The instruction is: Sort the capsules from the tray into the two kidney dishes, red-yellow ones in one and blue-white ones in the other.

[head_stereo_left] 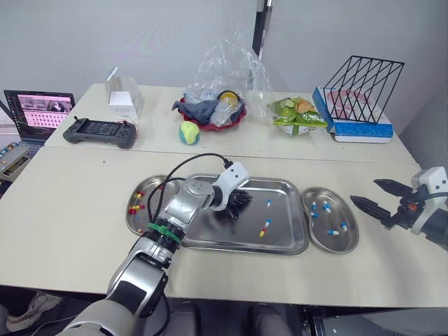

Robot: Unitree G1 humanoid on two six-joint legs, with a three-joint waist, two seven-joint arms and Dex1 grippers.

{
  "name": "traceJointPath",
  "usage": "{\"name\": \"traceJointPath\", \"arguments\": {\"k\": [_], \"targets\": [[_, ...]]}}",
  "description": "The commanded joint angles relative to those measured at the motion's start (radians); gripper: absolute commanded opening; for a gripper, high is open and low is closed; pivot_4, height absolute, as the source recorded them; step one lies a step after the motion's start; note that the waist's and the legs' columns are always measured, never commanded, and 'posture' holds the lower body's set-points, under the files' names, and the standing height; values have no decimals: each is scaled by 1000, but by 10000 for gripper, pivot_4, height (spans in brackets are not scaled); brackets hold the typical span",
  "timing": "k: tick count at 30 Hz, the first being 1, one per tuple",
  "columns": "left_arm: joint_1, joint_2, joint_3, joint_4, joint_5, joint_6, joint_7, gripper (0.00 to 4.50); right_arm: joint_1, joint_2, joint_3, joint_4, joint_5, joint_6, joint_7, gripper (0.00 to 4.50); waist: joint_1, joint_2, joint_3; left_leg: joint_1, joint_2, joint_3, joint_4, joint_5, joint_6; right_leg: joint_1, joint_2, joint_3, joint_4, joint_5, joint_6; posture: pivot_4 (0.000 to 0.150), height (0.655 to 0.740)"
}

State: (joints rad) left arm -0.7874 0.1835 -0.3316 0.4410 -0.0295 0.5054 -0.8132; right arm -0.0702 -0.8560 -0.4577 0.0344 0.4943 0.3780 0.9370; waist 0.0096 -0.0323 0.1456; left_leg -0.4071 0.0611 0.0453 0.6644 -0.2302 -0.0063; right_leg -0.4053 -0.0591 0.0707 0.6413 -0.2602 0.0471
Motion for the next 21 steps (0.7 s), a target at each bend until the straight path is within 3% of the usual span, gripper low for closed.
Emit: {"name": "traceJointPath", "arguments": {"k": [1,6,13,21], "targets": [[-8,9,4,-44,-1,10,-14,156,-9,-2,-32,-18,15,-18,-1,45000,0,0,0,0,0,0,0,0,0,0,0,0,0,0,0,1500,7334],[5,47,128,-219,-146,98,-73,156,-35,-2,-12,0,10,-21,3,45000,-1,0,0,-1,0,0,0,0,0,-1,0,0,0,0,0,1500,7334],[73,278,298,-429,-249,244,-89,156,-100,-4,31,54,-6,-33,28,45000,-22,2,0,1,1,0,-2,0,0,0,1,0,0,0,0,1500,7334],[266,533,418,-453,-284,202,-154,156,-154,-5,71,115,-21,-53,60,45000,-21,2,0,1,2,0,-2,0,0,-1,0,-1,0,0,0,1500,7334]]}}
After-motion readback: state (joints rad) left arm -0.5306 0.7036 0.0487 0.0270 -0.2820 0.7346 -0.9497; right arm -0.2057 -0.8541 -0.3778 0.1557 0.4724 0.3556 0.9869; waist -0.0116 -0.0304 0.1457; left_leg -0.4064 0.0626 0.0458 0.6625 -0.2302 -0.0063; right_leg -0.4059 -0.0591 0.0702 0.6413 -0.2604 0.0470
